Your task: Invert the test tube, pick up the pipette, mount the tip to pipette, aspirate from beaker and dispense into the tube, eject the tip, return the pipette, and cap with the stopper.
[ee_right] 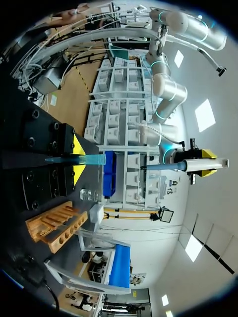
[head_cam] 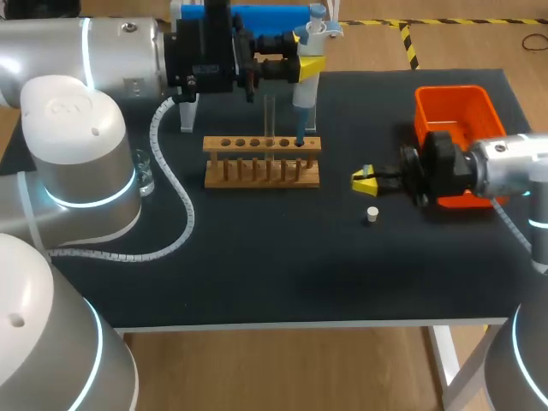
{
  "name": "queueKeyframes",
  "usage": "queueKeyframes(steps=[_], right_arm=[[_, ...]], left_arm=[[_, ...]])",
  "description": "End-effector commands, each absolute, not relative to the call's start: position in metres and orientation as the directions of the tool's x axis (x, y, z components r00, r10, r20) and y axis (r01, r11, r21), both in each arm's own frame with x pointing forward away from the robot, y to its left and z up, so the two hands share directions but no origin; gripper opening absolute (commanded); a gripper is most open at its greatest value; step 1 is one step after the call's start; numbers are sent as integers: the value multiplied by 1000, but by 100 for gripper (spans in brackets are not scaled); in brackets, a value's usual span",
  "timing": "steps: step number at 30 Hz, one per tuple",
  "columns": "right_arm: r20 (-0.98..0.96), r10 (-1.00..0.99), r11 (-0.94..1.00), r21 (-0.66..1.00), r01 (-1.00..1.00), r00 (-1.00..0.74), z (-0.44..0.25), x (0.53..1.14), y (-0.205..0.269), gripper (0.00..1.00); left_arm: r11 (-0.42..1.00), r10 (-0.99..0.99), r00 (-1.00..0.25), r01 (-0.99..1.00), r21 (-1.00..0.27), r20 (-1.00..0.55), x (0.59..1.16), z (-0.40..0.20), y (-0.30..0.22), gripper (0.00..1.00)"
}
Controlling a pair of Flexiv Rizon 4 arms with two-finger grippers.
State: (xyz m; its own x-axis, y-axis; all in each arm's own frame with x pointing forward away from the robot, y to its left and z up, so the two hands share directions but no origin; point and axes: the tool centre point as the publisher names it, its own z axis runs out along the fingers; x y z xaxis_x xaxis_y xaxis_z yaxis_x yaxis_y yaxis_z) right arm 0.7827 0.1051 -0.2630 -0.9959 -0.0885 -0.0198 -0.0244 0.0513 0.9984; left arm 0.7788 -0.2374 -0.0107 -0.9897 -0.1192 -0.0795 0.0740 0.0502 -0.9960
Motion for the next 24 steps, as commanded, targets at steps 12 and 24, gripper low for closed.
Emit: queueKeyframes(steps=[12, 24], right_arm=[[-23, -115, 38, 999, -27, -993, -265, 804, 170, 0], [-23, -126, 39, 999, -29, -992, -263, 801, 194, 0]], left_arm=[[48, -121, -989, 75, -996, -80, 778, -11, -237, 0], [48, -121, -989, 75, -996, -80, 778, -11, -237, 0]])
